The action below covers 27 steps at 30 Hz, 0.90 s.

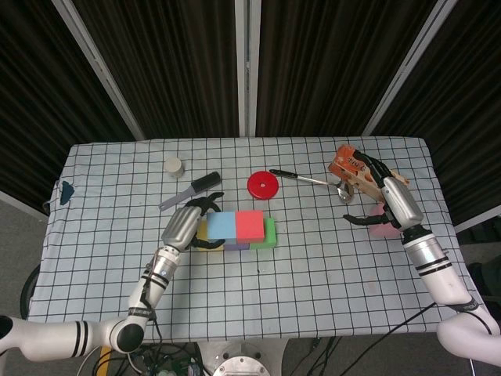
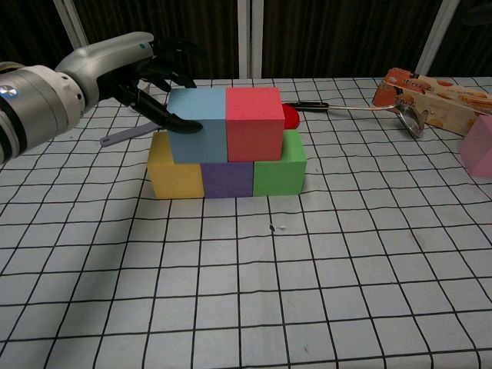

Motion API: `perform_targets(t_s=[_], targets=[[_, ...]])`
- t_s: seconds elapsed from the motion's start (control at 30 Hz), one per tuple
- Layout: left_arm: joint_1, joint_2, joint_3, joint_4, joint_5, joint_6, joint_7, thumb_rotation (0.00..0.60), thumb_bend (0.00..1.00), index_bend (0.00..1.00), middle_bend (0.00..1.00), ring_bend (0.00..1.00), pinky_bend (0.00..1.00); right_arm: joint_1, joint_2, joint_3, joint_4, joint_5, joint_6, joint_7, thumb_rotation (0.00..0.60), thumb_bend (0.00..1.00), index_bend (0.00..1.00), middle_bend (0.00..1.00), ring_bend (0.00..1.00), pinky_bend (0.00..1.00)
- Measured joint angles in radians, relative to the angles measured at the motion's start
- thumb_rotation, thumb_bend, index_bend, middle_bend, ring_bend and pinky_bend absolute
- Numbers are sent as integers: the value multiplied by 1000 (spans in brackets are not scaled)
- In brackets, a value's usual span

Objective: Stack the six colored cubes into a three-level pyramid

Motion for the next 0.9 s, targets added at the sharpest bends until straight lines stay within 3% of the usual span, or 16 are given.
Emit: perform_targets(t_s=[0.13, 0.53, 0.73, 0.9], targets=[[1, 2, 3, 0, 9, -5, -8, 600, 180, 85, 200, 174, 177, -2, -1, -2, 2, 0, 0, -1, 600, 2, 0, 67, 0, 0], [19, 27, 14, -38, 40, 9, -22, 600, 165, 73, 135, 111, 170, 5, -7, -4, 0, 9, -17, -24, 600, 20, 0, 66, 0, 0], [73, 86, 41, -67, 107, 80, -29, 600, 164, 73, 130, 100, 169, 28, -22, -2, -5, 31, -51, -71, 600, 33, 0, 55, 0, 0], [150, 135, 64, -27, 143, 160, -62, 600, 164, 73, 130, 100, 169, 66, -47, -3, -6, 73, -108, -142, 600, 35, 0, 33, 0, 0]])
